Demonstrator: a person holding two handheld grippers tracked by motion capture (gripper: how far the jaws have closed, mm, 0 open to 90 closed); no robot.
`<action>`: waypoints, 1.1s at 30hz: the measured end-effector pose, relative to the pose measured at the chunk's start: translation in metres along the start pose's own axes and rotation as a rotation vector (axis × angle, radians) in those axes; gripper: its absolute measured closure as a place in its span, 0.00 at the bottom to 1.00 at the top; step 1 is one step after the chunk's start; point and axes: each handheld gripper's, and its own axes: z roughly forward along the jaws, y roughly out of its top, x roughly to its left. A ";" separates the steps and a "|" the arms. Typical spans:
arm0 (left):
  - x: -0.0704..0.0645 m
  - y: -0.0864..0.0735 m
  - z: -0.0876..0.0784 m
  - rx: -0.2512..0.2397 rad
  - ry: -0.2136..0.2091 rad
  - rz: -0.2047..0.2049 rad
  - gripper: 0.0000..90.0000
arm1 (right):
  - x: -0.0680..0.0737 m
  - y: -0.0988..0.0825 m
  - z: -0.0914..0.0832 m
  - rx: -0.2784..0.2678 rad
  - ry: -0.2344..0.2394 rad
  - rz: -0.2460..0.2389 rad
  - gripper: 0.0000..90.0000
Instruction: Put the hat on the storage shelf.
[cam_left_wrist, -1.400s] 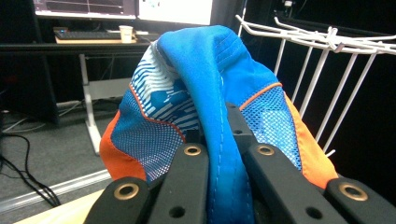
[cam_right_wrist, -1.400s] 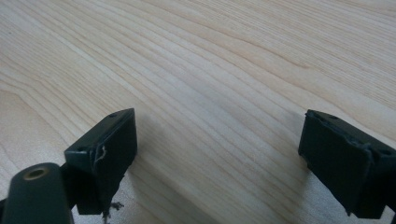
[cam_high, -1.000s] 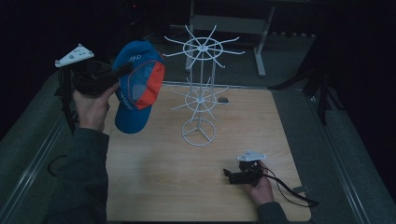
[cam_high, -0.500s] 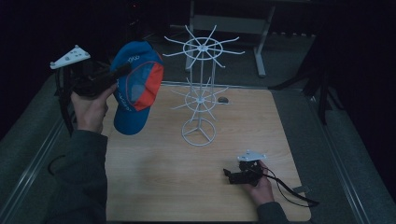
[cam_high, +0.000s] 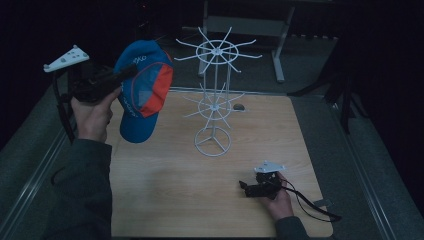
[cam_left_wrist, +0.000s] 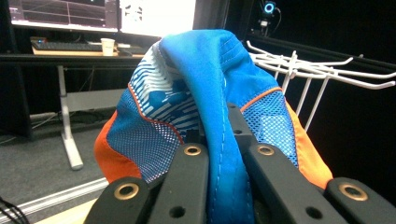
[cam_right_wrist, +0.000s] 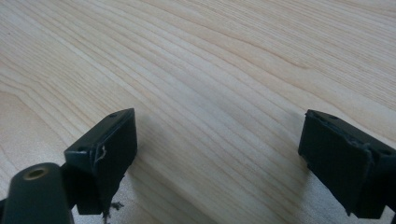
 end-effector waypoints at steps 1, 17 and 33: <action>-0.001 0.001 0.000 -0.003 -0.002 0.000 1.00 | 0.000 0.000 0.000 0.000 0.000 0.000 0.13; -0.009 0.007 -0.005 -0.034 -0.051 0.003 1.00 | 0.000 0.000 0.000 0.000 0.000 0.001 0.13; -0.010 0.010 -0.013 -0.095 -0.101 -0.018 1.00 | 0.000 0.000 0.000 0.000 0.000 0.001 0.13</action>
